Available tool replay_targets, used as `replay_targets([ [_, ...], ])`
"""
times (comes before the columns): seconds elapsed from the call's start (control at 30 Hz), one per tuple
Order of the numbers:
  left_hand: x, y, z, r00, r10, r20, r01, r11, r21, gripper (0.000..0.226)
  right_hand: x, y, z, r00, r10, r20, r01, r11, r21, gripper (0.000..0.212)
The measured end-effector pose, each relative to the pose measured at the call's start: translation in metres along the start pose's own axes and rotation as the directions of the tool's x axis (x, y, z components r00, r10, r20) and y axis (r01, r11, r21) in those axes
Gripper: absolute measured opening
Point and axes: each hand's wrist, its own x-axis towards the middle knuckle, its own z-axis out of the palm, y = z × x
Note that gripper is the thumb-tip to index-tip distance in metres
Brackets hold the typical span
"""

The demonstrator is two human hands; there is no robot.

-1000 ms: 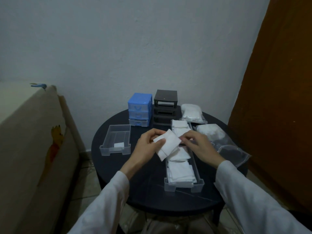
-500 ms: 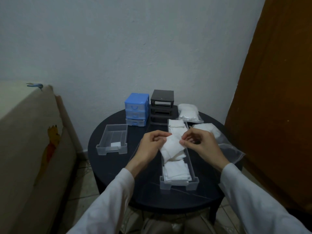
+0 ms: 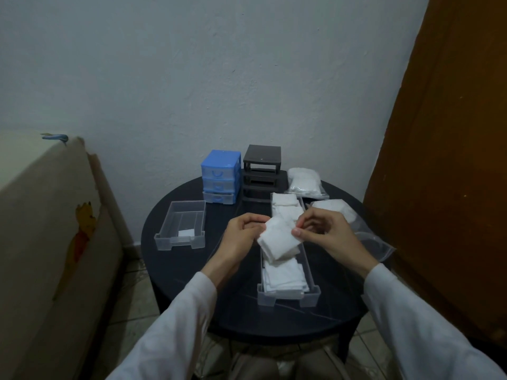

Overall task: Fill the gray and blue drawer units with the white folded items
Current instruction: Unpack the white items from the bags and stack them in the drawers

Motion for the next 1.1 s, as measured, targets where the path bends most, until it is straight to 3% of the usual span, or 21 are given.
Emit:
replay_targets([
  [0.1, -0.002, 0.001, 0.003, 1.0, -0.024, 0.02, 0.024, 1.0, -0.017, 0.019, -0.004, 0.007, 0.005, 0.999, 0.026, 0.023, -0.023, 0.993, -0.119, 0.011],
  [0.2, -0.004, 0.0, 0.007, 0.998, -0.045, 0.032, 0.046, 0.999, -0.02, 0.021, -0.007, 0.015, 0.011, 0.999, 0.007, -0.049, -0.017, 0.979, -0.204, 0.009],
  [0.37, -0.003, -0.002, 0.009, 0.998, -0.05, 0.037, 0.052, 0.997, -0.05, 0.021, -0.009, 0.018, 0.018, 0.997, 0.005, -0.083, -0.019, 0.986, -0.168, 0.014],
  [0.5, -0.003, -0.001, 0.01, 0.997, -0.068, 0.032, 0.071, 0.993, -0.091, 0.019, -0.011, 0.015, 0.018, 0.989, -0.11, -0.101, 0.082, 0.964, -0.253, 0.023],
  [0.67, -0.004, 0.001, 0.009, 0.995, -0.087, 0.042, 0.093, 0.985, -0.148, 0.018, -0.009, 0.015, 0.018, 0.985, -0.15, -0.089, 0.121, 0.955, -0.271, 0.014],
  [0.9, 0.001, -0.006, -0.001, 0.993, 0.053, -0.109, -0.044, 0.995, 0.088, 0.022, -0.012, 0.003, 0.008, 0.986, -0.138, -0.091, 0.112, 0.963, -0.246, 0.021],
  [1.1, -0.005, -0.001, 0.001, 0.993, 0.118, 0.004, -0.117, 0.985, 0.125, 0.024, -0.011, -0.001, 0.01, 0.998, -0.04, -0.039, 0.035, 0.991, -0.128, 0.018],
])
